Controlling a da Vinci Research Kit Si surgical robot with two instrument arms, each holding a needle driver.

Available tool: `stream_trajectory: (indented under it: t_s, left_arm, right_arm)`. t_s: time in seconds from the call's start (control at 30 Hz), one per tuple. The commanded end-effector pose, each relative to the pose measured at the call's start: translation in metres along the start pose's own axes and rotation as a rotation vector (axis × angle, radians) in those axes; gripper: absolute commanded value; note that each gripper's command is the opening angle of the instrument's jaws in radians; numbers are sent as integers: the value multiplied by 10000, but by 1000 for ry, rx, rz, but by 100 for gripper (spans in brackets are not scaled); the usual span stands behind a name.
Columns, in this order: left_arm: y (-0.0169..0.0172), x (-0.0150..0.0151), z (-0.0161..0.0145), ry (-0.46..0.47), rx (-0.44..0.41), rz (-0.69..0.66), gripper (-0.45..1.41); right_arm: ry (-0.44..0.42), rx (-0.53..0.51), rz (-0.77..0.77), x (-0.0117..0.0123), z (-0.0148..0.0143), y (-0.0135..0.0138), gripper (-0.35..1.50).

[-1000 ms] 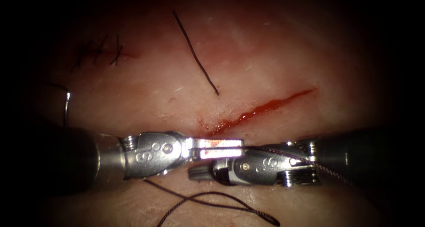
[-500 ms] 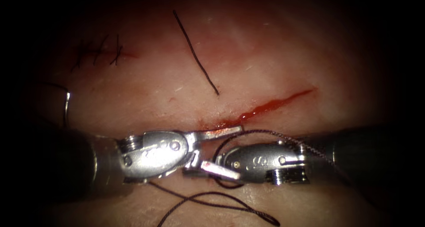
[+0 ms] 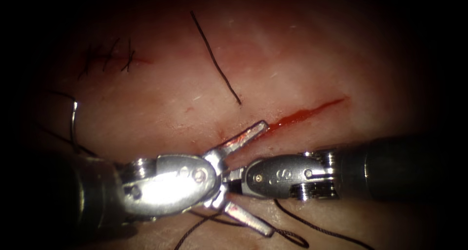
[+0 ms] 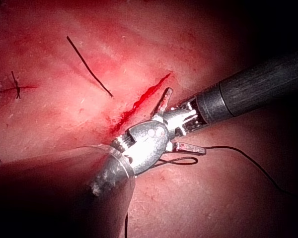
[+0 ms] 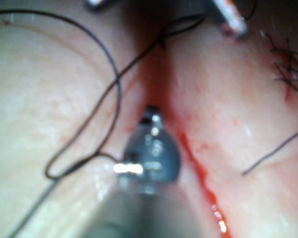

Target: Wound Closure

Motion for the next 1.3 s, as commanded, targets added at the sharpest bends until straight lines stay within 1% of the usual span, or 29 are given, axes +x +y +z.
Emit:
stream_trajectory:
  t_s: [0.03,0.13,0.17,0.2,0.23,0.3,0.43,0.47,0.5,0.53,0.57,0.63,0.67,0.7,0.77,0.97,1.1,1.2,1.3]
  left_arm:
    - [10,-3,6,-11,1,4,126]
    - [18,12,8,-55,17,40,126]
    - [29,18,10,-82,21,67,126]
    - [29,18,10,-82,21,67,126]
    - [42,21,14,-115,23,104,124]
    - [49,21,15,-130,27,112,123]
    - [72,14,24,-148,18,139,114]
    - [80,7,29,-160,18,152,111]
    - [80,7,29,-160,18,152,111]
    - [83,1,34,-172,18,157,111]
    - [85,-2,38,-174,18,159,111]
    - [87,-7,43,-177,13,163,108]
    - [89,-11,47,-178,6,171,106]
    - [90,-13,51,-177,6,174,106]
    - [93,-19,60,-181,2,184,103]
    - [94,-33,91,-201,7,216,101]
    - [95,-45,118,-220,6,236,101]
    - [97,-54,133,-226,2,243,101]
    - [98,-62,142,-242,-7,255,98]
  right_arm:
    - [2,3,3,-2,9,-6,-35]
    - [2,3,3,-2,10,-6,-35]
    - [2,3,3,-1,10,-6,-35]
    - [2,3,3,-1,10,-6,-35]
    - [-1,3,4,-1,9,-6,-35]
    - [-1,-3,4,-1,8,-5,-35]
    - [-1,-44,20,6,-7,8,-33]
    - [-1,-74,30,8,-16,17,-11]
    - [-1,-74,30,8,-16,17,-11]
    - [-1,-111,41,8,-28,28,21]
    - [-2,-131,45,7,-33,32,41]
    - [-5,-182,56,4,-43,41,94]
    - [-6,-195,62,2,-47,45,108]
    - [-6,-208,68,1,-51,48,116]
    - [-7,-234,84,1,-62,53,121]
    - [-6,-282,121,4,-90,61,121]
    - [5,-299,127,8,-108,66,121]
    - [15,-309,129,11,-122,69,121]
    - [14,-319,130,11,-128,69,121]
